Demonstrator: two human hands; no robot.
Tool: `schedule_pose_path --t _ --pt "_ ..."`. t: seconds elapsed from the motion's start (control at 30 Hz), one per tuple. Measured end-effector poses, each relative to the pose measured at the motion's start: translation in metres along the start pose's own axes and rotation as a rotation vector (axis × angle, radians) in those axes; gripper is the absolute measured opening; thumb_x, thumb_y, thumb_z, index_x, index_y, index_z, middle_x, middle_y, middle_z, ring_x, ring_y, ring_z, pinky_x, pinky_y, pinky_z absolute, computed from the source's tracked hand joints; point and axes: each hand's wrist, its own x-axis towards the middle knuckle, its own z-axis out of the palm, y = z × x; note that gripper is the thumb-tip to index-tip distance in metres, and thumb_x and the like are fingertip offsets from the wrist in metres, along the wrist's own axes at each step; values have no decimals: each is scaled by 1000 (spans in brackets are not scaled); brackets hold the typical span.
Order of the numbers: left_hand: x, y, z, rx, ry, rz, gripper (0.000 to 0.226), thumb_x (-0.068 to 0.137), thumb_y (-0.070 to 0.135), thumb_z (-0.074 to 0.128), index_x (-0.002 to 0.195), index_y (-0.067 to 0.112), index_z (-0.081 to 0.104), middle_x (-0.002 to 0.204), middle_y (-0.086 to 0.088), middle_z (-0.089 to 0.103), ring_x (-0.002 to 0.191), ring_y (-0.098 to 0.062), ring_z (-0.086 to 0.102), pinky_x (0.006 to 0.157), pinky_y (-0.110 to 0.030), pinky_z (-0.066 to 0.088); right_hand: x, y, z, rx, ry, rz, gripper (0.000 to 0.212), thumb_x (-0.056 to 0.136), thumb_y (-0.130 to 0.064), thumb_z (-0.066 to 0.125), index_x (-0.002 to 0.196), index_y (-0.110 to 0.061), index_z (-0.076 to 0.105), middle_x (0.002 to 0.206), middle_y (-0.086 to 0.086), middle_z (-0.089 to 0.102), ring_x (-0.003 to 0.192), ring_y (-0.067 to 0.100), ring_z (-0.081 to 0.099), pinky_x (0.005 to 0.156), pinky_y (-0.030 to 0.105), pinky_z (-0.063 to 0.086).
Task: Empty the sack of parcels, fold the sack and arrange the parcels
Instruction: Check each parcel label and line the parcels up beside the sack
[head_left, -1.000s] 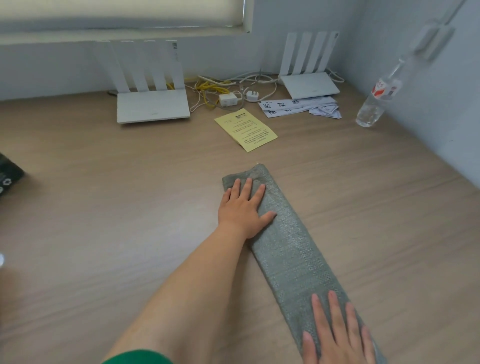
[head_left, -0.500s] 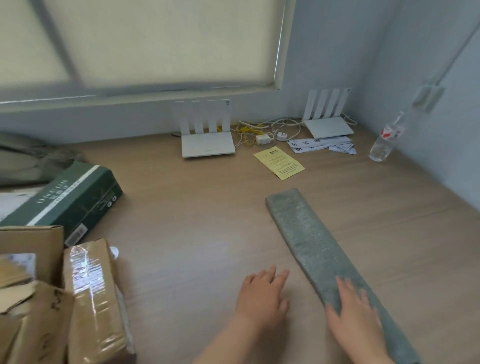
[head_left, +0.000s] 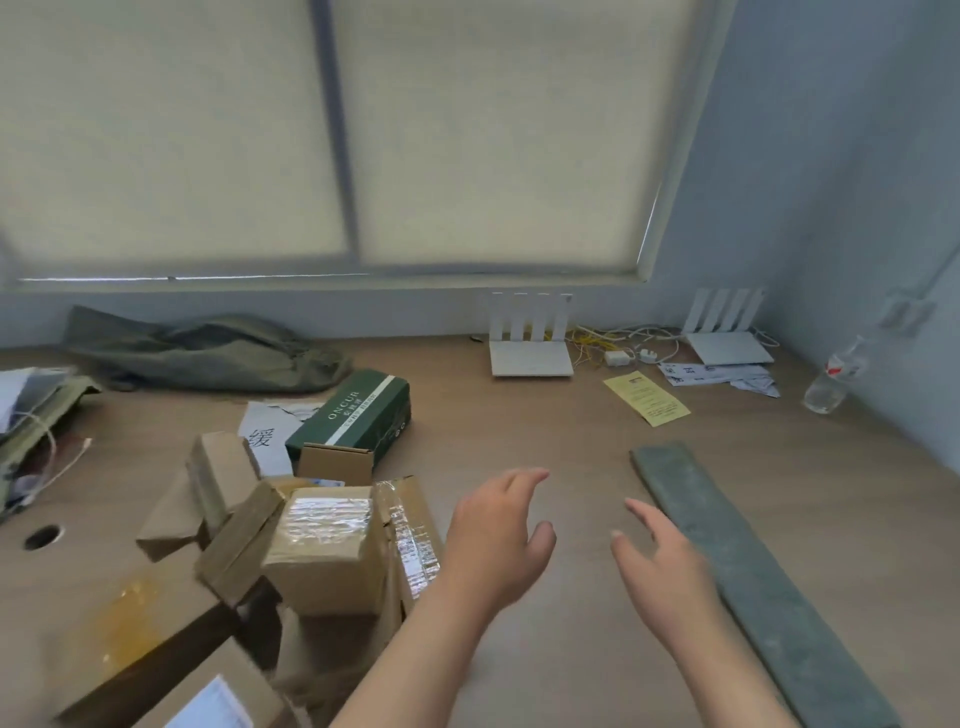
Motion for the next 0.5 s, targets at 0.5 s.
schedule_pose_path --t 0.5 --pt "-125 -86 -200 -178 270 -258 55 93 37 60 145 38 41 148 10 49 121 -3 44 102 -33 47 -110 -177 74 235 -192 -299 52 93 -23 64 141 -37 49 137 -4 58 125 13 54 105 40 45"
